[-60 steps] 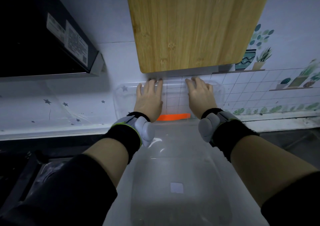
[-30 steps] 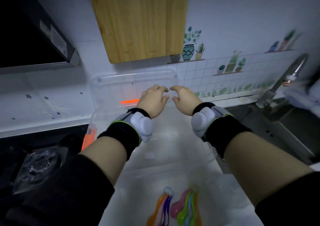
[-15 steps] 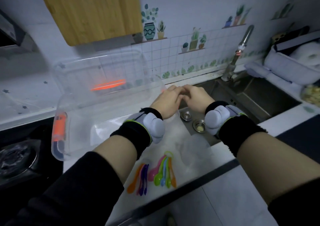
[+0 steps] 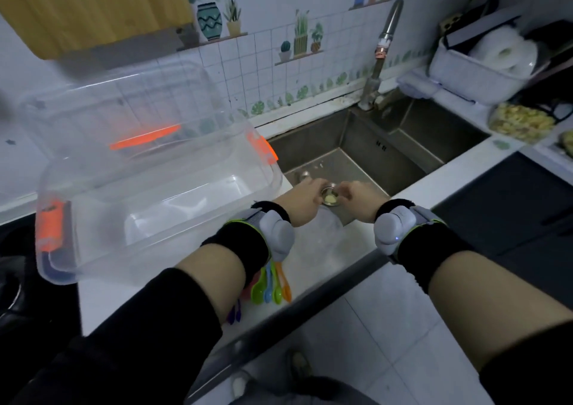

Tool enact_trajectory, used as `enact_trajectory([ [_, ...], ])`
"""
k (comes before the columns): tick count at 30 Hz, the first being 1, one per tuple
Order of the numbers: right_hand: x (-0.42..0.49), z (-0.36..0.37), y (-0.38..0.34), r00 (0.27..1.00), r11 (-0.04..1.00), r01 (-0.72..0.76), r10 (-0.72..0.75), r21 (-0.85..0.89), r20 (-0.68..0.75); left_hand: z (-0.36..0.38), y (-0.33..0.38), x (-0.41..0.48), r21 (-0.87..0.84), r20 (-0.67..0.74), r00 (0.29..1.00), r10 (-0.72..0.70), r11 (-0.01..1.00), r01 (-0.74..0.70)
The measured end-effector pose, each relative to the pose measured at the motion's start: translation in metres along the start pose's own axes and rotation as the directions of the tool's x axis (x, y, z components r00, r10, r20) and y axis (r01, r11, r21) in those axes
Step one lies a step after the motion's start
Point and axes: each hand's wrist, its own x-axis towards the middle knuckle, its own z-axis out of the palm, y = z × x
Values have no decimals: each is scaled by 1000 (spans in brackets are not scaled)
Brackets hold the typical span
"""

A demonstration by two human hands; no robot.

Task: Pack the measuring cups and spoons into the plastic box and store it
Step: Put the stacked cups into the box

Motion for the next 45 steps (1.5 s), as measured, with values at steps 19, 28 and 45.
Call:
enact_trajectory([
  [19, -17, 38, 9, 963, 976, -217, 210, 23, 168, 39, -15, 0, 341, 130, 992, -3, 939, -42],
  [28, -9, 9, 8, 972, 969, -226, 231, -100, 44, 29, -2, 4, 227, 46, 999, -5, 974, -5],
  [45, 24, -166, -60, 947, 965, -168, 101, -203, -304, -150, 59, 22, -20, -60, 997, -49, 999, 47],
])
